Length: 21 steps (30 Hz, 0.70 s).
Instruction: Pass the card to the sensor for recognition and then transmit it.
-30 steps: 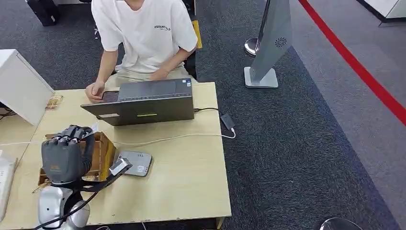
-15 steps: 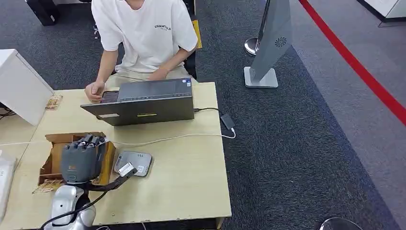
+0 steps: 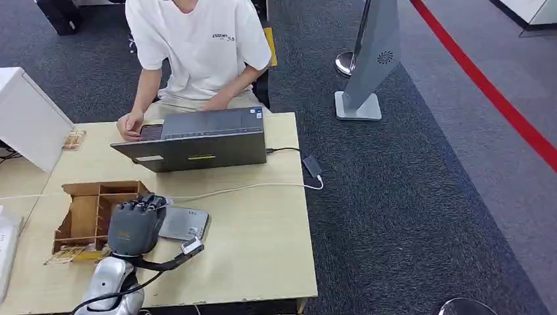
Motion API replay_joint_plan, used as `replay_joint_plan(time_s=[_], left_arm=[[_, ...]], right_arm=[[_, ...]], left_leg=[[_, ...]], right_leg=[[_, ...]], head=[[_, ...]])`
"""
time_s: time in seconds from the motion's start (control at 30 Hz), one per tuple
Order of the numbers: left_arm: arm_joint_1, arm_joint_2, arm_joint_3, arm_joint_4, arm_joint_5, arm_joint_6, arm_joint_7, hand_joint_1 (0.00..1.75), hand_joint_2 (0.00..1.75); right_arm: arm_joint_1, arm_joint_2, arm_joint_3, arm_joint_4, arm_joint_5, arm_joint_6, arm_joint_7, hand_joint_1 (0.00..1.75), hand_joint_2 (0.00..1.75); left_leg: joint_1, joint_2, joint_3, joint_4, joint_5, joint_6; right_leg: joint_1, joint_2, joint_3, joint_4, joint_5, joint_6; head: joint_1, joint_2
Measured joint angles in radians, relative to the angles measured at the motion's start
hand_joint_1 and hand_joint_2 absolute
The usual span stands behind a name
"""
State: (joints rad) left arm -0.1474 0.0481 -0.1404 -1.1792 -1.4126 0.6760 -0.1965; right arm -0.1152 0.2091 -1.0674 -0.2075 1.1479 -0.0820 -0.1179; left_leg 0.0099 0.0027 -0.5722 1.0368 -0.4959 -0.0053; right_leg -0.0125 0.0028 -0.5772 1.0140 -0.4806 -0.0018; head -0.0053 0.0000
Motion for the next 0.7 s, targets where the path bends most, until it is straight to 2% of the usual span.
replay_joint_plan(time_s=[0.7], left_arm=[[0.001, -0.005, -0.068, 0.022, -0.023, -0.026, 0.021, 1.75, 1.75]], right_arm=[[-0.002, 0.005, 0.002, 0.002, 0.006, -0.005, 0.01, 0.0, 0.0]], left_leg=[[0.0, 0.0, 0.0, 0.0, 0.0, 0.0]], right_leg=[[0.0, 0.0, 0.0, 0.0, 0.0, 0.0]], head=[[0.0, 0.0]])
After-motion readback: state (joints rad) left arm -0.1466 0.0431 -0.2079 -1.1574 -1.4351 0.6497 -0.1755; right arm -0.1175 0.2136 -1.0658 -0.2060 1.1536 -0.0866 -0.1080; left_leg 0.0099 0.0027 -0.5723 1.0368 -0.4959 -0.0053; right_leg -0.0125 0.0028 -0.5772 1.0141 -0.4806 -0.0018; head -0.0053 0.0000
